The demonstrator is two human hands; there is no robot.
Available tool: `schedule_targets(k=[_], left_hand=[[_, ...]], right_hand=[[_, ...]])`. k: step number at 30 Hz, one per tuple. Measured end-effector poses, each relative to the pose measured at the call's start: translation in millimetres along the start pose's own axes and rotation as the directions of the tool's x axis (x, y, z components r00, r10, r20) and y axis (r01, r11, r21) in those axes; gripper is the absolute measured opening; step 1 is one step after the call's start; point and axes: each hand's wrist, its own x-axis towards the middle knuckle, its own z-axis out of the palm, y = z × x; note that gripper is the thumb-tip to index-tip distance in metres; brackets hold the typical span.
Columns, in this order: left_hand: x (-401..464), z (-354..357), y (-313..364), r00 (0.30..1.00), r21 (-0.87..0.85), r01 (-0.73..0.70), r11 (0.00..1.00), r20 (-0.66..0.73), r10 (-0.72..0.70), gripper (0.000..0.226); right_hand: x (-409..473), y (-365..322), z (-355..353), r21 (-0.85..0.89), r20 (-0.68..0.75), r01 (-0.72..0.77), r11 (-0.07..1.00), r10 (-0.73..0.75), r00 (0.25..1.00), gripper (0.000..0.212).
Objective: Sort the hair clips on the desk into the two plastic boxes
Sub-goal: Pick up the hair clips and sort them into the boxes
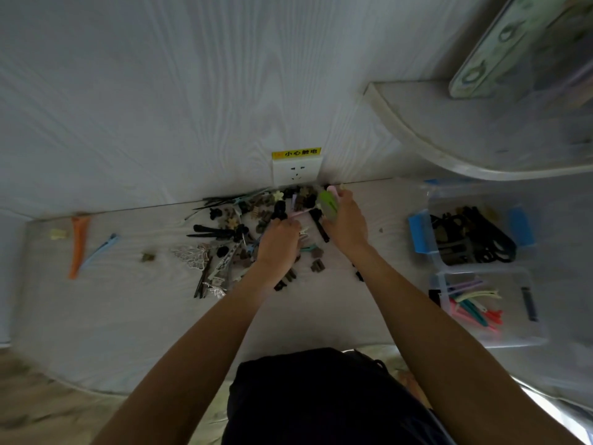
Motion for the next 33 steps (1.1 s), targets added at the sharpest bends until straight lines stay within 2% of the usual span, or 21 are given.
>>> schedule_targets(k=[2, 5, 7, 9, 13, 16, 19, 22, 26, 29, 33], left_hand=[[-4.5, -2.0, -5.3, 1.000, -0.003, -0.006, 1.000, -0.020, 0.006, 0.034], [-5.5, -9.9, -9.8, 0.995, -0.049, -0.015, 0.999, -0.101, 0.010, 0.029], [0.3, -15.1, -8.8, 0.986, -0.074, -0.024, 0.997, -0.164, 0.012, 0.028], [9.4, -17.7, -7.3, 0.985, -0.052, -0.020, 0.998, -0.171, 0.011, 0.030], [25.4, -19.9, -4.1, 0.994, 0.046, 0.087, 0.995, -0.067, -0.084, 0.037], [29.5, -25.9, -1.2, 0.987, 0.088, 0.152, 0.984, -0.070, -0.146, 0.032], [25.6, -30.7, -1.6, 0.987, 0.096, 0.151, 0.984, -0.072, -0.144, 0.027], [15.1, -29.1, -6.7, 0.984, 0.059, 0.160, 0.985, -0.089, -0.154, 0.025], [2.8, -24.4, -8.5, 0.993, 0.139, 0.113, 0.984, -0.060, -0.106, 0.022], [1.1, -18.3, -10.4, 0.999, 0.226, 0.038, 0.973, -0.040, -0.030, 0.022], [-1.8, -17.1, -13.9, 0.996, 0.239, -0.046, 0.970, -0.059, 0.062, 0.015]], right_hand=[[1.1, 0.7, 1.0, -0.053, -0.002, -0.021, 0.998, 0.021, 1.000, 0.064], [0.1, 3.5, -1.8, -0.152, 0.005, -0.046, 0.987, 0.047, 0.999, 0.039], [-5.0, 6.0, -7.6, -0.138, 0.004, -0.049, 0.989, 0.050, 0.999, 0.025], [-12.6, 9.2, -13.3, -0.088, -0.001, -0.052, 0.995, 0.052, 0.999, 0.014], [-24.1, 7.1, -9.9, -0.161, 0.026, 0.017, 0.987, -0.013, 1.000, 0.016], [-22.2, -1.2, 4.3, -0.263, 0.073, 0.099, 0.960, -0.083, 0.994, 0.024], [-20.7, -4.3, 12.9, -0.371, 0.106, 0.147, 0.917, -0.115, 0.988, 0.032], [-23.7, -1.0, 15.9, -0.355, 0.088, 0.114, 0.928, -0.089, 0.992, 0.033], [-29.1, 7.4, 9.1, -0.288, 0.060, 0.020, 0.957, -0.003, 0.998, 0.031], [-33.7, 14.5, 0.9, -0.252, 0.031, -0.022, 0.967, 0.031, 0.999, 0.038], [-36.1, 23.1, -3.6, -0.287, 0.039, -0.027, 0.958, 0.040, 0.998, 0.026]])
